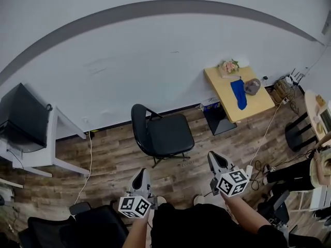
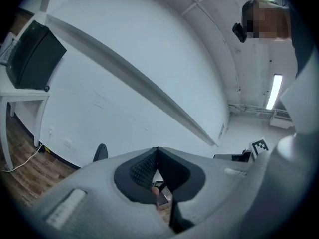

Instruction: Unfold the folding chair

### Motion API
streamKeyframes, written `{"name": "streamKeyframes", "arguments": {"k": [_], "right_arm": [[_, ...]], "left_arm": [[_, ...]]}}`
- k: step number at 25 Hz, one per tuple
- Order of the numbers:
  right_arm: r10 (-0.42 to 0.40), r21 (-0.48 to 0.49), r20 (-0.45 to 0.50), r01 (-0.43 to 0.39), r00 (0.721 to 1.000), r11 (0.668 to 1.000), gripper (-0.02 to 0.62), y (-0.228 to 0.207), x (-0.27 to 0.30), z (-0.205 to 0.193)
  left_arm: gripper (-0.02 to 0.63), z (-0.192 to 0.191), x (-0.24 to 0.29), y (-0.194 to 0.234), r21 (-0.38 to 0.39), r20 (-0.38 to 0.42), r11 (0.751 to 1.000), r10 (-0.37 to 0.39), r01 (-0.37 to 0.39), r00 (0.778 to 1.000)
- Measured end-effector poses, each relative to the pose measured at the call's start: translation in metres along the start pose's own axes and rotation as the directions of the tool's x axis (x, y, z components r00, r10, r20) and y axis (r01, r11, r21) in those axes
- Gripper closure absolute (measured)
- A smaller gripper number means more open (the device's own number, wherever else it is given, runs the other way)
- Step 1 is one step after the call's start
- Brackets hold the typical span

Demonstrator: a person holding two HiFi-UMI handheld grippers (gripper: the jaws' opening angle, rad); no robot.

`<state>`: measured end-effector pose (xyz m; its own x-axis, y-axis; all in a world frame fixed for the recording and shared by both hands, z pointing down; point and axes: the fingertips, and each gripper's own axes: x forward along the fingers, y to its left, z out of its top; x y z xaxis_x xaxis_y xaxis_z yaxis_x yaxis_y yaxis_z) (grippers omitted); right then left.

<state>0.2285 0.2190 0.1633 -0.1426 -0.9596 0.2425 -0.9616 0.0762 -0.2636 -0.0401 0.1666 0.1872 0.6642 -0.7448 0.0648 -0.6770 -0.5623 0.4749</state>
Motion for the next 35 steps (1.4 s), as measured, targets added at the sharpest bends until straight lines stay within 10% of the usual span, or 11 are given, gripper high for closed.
{"name": "streamKeyframes", "arguments": {"k": [14, 35], "right_arm": [[0.063, -0.165, 0.033, -0.057, 0.997, 0.985, 0.595, -0.119, -0.069, 0.022], [0.043, -0.185, 0.028, -0.037, 0.999, 0.982, 0.595, -0.164, -0.107, 0.009]], "left_arm": [[0.592, -0.043, 0.062, -0.146, 0.109, 0.071, 0.988, 0.099, -0.107, 0.993], [0.592, -0.073, 0.053, -0.184, 0.144, 0.09, 0.971, 0.176, -0.188, 0.98]]}}
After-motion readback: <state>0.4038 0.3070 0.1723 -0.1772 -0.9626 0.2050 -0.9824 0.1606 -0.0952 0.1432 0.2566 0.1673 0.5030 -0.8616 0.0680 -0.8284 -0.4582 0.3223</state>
